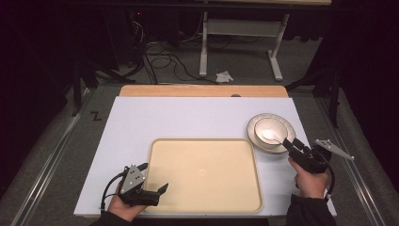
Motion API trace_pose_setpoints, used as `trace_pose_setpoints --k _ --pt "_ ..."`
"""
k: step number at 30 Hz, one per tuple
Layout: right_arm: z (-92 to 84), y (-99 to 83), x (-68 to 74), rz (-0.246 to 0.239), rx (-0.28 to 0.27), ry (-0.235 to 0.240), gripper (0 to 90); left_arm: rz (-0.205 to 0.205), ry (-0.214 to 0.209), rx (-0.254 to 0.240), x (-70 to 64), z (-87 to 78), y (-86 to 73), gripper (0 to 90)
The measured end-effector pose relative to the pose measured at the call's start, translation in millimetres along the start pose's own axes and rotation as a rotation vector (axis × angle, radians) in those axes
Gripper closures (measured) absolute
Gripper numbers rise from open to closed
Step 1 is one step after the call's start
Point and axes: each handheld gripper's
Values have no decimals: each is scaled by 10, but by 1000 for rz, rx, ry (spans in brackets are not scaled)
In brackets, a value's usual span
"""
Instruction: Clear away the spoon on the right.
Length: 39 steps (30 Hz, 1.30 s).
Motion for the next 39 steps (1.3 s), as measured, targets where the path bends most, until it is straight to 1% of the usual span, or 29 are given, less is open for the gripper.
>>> trace_pose_setpoints --k 2,4,7,8,10,12,13,14,15,18,21,23,27,29,30,32,34,35,39 --pt "-12 -27 -80 61 3 24 507 11 -7 3 -18 6 6 18" --pt "-15 -40 -134 118 3 46 522 18 -7 3 -31 7 11 18" --pt "-10 -42 -154 179 4 73 546 19 -10 5 -31 11 8 19" --pt "-1 -43 -146 184 8 79 555 19 -11 6 -27 11 7 19" --pt "21 -53 -116 189 26 74 573 18 -12 7 -21 9 5 19" --pt "54 -66 -107 205 39 87 587 18 -12 5 -18 8 5 19" --pt "65 -69 -100 222 45 92 594 17 -13 4 -19 7 6 19" --pt "77 -73 -104 224 47 102 602 17 -13 2 -19 5 7 19" --pt "84 -75 -103 236 48 104 610 17 -12 1 -20 4 8 19" --pt "107 -90 -121 308 60 117 623 19 -14 4 -23 5 9 19" --pt "122 -96 -155 338 59 122 664 21 -14 5 -26 9 8 19" --pt "125 -88 -152 343 62 123 703 21 -15 5 -26 11 7 19" --pt "117 -80 -133 325 68 111 799 21 -15 6 -25 12 6 19" --pt "117 -74 -123 305 71 112 812 21 -15 5 -24 10 7 20" --pt "111 -69 -104 308 77 109 822 21 -15 6 -24 10 7 20" --pt "111 -60 -89 278 75 105 856 22 -15 5 -25 9 7 20" --pt "105 -55 -61 264 75 104 867 21 -14 5 -25 8 7 20" --pt "105 -52 -63 239 70 102 868 21 -14 4 -24 7 7 21" --pt "96 -43 -51 220 69 107 869 22 -14 4 -24 7 7 21"
Point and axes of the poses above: each handheld gripper's, and its own axes: z roughly forward along the jaws, y roughly out of its top, x roughly to its left, and after that the axes turned 6 degrees about -x, right-handed
